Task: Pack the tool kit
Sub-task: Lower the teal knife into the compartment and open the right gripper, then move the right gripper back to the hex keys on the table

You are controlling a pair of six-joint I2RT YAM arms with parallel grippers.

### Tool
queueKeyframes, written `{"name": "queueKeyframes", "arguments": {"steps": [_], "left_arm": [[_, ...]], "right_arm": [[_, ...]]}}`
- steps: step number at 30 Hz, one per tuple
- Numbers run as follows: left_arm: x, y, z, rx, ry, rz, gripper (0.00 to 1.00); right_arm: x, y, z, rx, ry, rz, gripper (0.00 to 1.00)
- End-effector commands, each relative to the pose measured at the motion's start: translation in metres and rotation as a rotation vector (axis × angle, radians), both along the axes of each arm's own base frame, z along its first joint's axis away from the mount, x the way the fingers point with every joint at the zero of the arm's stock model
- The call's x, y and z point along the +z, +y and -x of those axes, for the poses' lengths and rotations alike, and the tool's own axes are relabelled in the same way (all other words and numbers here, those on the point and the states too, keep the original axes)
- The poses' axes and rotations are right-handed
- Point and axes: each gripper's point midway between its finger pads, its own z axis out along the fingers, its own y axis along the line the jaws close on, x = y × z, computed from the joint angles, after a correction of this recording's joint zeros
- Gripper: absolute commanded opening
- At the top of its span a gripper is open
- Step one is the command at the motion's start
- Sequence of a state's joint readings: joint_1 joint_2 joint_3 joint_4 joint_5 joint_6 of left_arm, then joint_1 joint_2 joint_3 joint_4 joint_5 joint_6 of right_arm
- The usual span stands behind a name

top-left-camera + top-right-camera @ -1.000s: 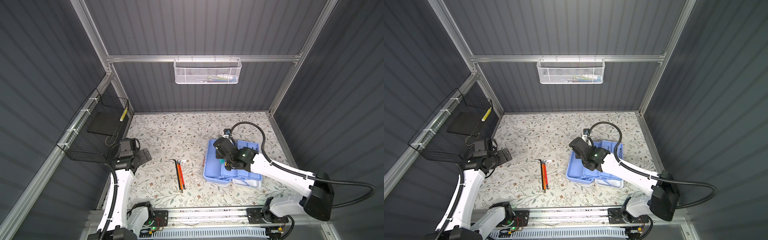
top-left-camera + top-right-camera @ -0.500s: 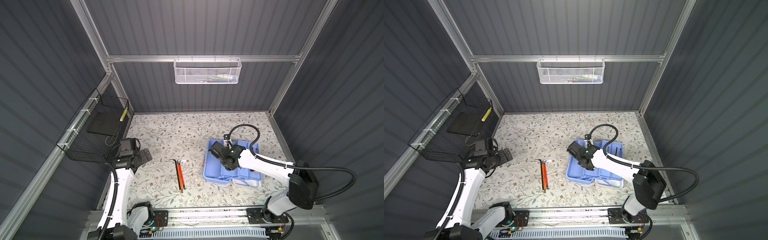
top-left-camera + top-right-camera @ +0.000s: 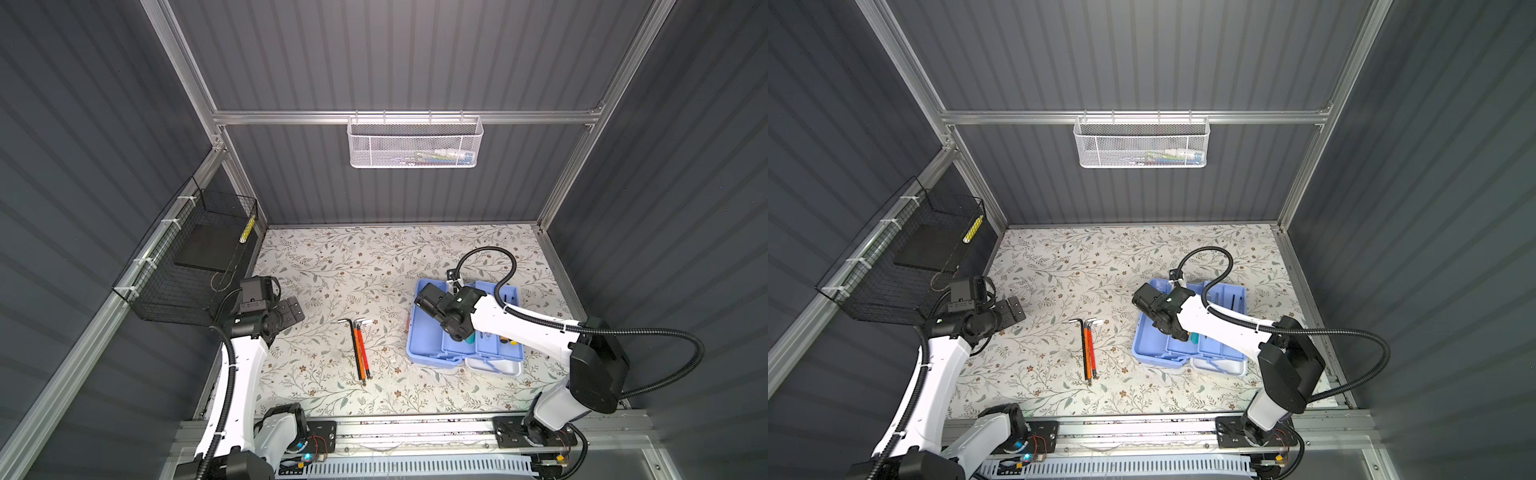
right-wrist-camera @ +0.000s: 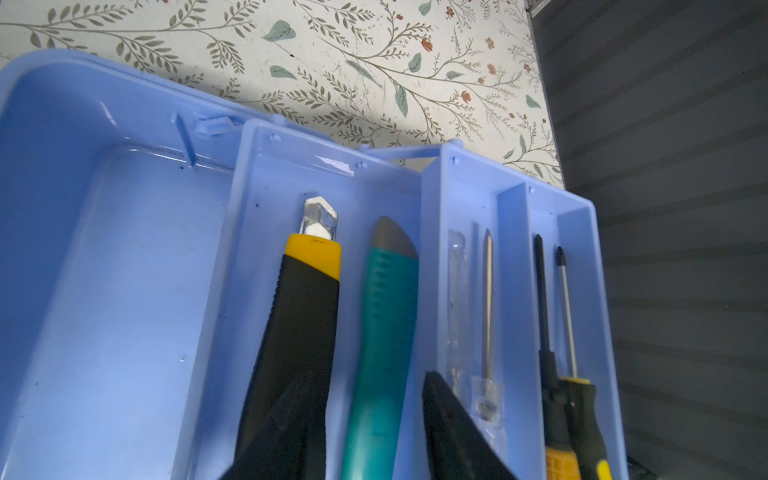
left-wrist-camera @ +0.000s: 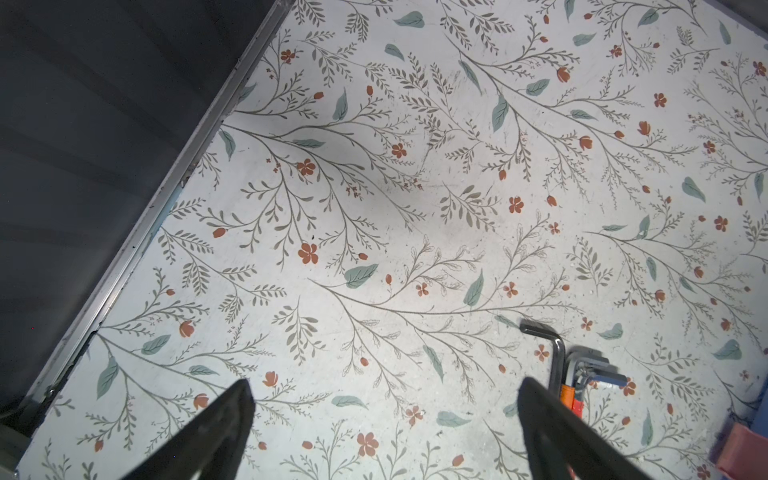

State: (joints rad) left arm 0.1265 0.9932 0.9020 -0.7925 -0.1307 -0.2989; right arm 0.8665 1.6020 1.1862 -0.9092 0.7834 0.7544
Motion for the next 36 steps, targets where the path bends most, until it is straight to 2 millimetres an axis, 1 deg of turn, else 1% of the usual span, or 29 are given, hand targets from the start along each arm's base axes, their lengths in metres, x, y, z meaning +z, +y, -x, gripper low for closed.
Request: {"name": "queueKeyframes", "arguments": {"steps": [1, 3, 4, 5, 7, 8, 9, 11, 12, 13, 15, 18, 19, 21, 23, 25, 27, 31, 32, 33, 36], "left_arm": [[0.011, 0.003, -0.002, 0.005, -0.028, -0.009, 1.0], [0.011, 0.003, -0.002, 0.004, -0.028, -0.008, 1.0], [0.011, 0.003, -0.002, 0.005, -0.029, -0.008, 1.0], [0.012, 0.003, -0.002, 0.004, -0.03, -0.008, 0.99], [0.012, 0.002, -0.003, 0.004, -0.033, -0.006, 0.99], [0.012, 0.003, -0.002, 0.005, -0.032, -0.007, 1.0], [0.013, 0.003, -0.002, 0.006, -0.034, -0.008, 1.0], [0.013, 0.003, -0.002, 0.006, -0.034, -0.009, 0.99], [0.013, 0.003, -0.002, 0.007, -0.034, -0.009, 0.99], [0.013, 0.003, -0.002, 0.008, -0.036, -0.009, 0.99], [0.015, 0.003, -0.002, 0.008, -0.043, -0.008, 0.99], [0.016, 0.001, -0.002, 0.001, -0.058, -0.001, 0.99], [0.015, -0.001, -0.002, -0.007, -0.058, 0.006, 0.99], [0.015, -0.005, -0.004, -0.028, -0.06, 0.024, 0.99], [0.014, -0.008, -0.005, -0.042, -0.06, 0.036, 0.99], [0.014, -0.009, -0.005, -0.047, -0.057, 0.038, 0.99], [0.015, -0.01, -0.006, -0.052, -0.063, 0.042, 0.99], [0.018, -0.01, -0.005, -0.051, -0.075, 0.038, 0.99], [0.018, -0.009, -0.005, -0.05, -0.076, 0.036, 0.99], [0.018, -0.01, -0.005, -0.05, -0.074, 0.036, 0.99], [0.016, -0.011, -0.006, -0.055, -0.069, 0.044, 1.0]], "right_arm": [[0.011, 0.0, -0.004, 0.0, -0.022, 0.019, 0.51], [0.017, 0.006, -0.007, 0.017, -0.025, 0.002, 0.52], [0.02, 0.013, -0.008, 0.038, -0.033, -0.019, 0.52], [0.024, 0.025, -0.009, 0.082, -0.039, -0.053, 0.53], [0.033, 0.062, -0.009, 0.209, -0.053, -0.163, 0.55], [0.038, 0.09, -0.007, 0.317, -0.053, -0.248, 0.55], [0.04, 0.12, -0.002, 0.421, -0.035, -0.344, 0.55], [0.041, 0.16, 0.008, 0.521, -0.012, -0.479, 0.54], [0.037, 0.182, 0.013, 0.575, 0.017, -0.536, 0.54], [0.032, 0.197, 0.016, 0.603, 0.037, -0.563, 0.53], [0.014, 0.228, 0.022, 0.649, 0.088, -0.588, 0.52], [-0.016, 0.264, 0.022, 0.691, 0.131, -0.556, 0.5], [-0.024, 0.272, 0.021, 0.694, 0.147, -0.549, 0.49], [-0.042, 0.288, 0.02, 0.695, 0.206, -0.546, 0.46], [-0.052, 0.302, 0.021, 0.707, 0.241, -0.546, 0.45], [-0.057, 0.311, 0.022, 0.716, 0.255, -0.552, 0.45], [-0.069, 0.311, 0.026, 0.714, 0.298, -0.531, 0.44], [-0.087, 0.306, 0.027, 0.678, 0.343, -0.478, 0.42], [-0.091, 0.303, 0.026, 0.668, 0.351, -0.467, 0.4], [-0.093, 0.301, 0.026, 0.659, 0.354, -0.456, 0.38], [-0.098, 0.3, 0.028, 0.655, 0.374, -0.448, 0.37]]}}
